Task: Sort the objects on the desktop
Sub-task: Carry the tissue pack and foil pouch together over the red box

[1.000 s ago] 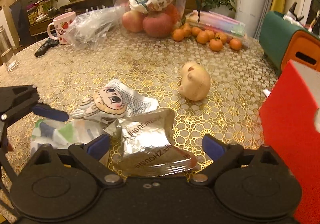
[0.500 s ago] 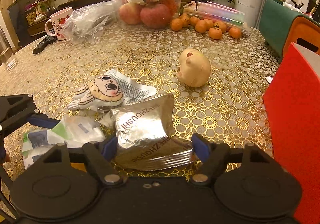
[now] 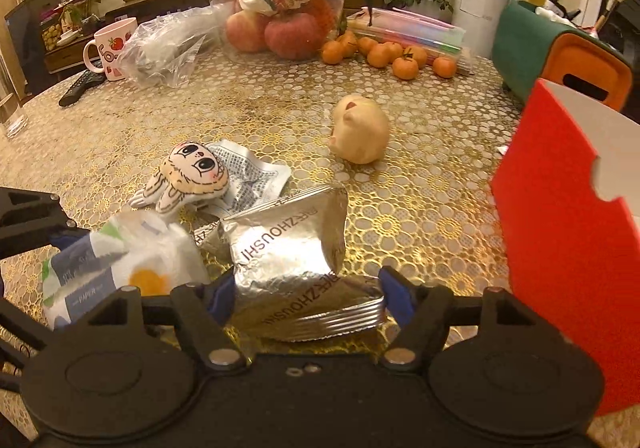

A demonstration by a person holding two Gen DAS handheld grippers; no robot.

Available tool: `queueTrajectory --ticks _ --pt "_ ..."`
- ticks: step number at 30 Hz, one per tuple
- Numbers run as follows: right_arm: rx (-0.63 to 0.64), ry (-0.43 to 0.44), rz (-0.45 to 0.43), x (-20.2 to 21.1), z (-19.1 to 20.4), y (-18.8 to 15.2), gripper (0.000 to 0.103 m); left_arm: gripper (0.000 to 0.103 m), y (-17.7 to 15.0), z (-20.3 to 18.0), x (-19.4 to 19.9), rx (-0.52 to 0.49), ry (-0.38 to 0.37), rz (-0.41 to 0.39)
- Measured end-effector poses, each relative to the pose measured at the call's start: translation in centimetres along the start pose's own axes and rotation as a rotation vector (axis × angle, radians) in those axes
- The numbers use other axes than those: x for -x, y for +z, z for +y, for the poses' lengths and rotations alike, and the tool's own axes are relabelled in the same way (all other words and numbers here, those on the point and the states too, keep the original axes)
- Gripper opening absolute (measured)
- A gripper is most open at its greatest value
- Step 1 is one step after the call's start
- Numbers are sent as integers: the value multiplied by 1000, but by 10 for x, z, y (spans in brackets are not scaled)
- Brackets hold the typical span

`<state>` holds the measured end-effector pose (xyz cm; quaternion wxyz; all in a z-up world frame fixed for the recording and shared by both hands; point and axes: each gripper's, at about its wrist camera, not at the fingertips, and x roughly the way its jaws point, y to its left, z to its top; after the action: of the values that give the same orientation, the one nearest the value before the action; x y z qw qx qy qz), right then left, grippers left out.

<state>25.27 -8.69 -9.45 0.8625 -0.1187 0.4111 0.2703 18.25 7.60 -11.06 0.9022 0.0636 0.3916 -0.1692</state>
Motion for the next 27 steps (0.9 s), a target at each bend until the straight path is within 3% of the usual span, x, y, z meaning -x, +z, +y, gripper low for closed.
queueTrajectory --ticks 27 --pt "-23 18 -54 105 -19 -31 72 48 2 -47 40 195 83 -32"
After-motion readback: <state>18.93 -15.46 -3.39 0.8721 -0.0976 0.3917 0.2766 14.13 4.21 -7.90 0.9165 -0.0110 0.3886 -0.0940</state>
